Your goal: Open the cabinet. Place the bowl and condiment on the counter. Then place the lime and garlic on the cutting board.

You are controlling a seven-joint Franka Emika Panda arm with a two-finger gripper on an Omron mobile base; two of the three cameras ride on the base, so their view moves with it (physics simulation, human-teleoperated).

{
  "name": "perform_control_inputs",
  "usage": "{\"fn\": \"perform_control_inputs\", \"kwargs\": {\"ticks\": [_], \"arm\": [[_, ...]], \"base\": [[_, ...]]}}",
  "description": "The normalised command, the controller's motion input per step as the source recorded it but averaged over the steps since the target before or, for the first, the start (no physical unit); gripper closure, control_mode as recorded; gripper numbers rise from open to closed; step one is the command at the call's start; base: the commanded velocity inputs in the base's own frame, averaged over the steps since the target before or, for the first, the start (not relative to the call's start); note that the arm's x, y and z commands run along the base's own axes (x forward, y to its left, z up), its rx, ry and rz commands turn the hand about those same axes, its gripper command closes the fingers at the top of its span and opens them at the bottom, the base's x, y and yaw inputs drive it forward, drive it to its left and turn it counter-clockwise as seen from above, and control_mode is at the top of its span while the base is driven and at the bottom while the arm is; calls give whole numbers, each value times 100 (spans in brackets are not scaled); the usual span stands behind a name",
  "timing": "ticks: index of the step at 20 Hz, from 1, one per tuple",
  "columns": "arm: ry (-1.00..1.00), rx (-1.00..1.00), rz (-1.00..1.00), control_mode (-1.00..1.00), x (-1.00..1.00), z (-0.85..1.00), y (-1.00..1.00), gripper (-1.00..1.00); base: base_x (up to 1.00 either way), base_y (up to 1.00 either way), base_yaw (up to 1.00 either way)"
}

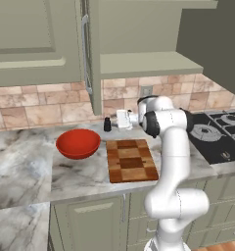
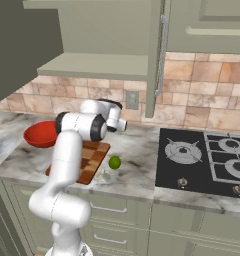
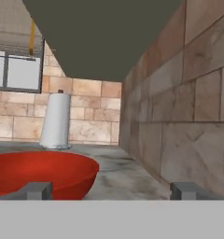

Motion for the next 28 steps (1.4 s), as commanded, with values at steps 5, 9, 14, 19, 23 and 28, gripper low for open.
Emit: {"fn": "perform_control_inputs", "kwargs": {"ticks": [5,9,14,19,23,28], "arm": [[0,0,0,-100,-47,14,-1,-100],[0,0,0,-100,-48,20,0,-100],[-3,1,0,-100,-46,19,0,-100],[-8,1,0,-100,-42,16,0,-100],[-7,1,0,-100,-42,22,0,-100],[-6,0,0,-100,-44,29,-1,-100]], "base": [[0,0,0],[0,0,0],[0,0,0],[0,0,0],[0,0,0],[0,0,0]]}}
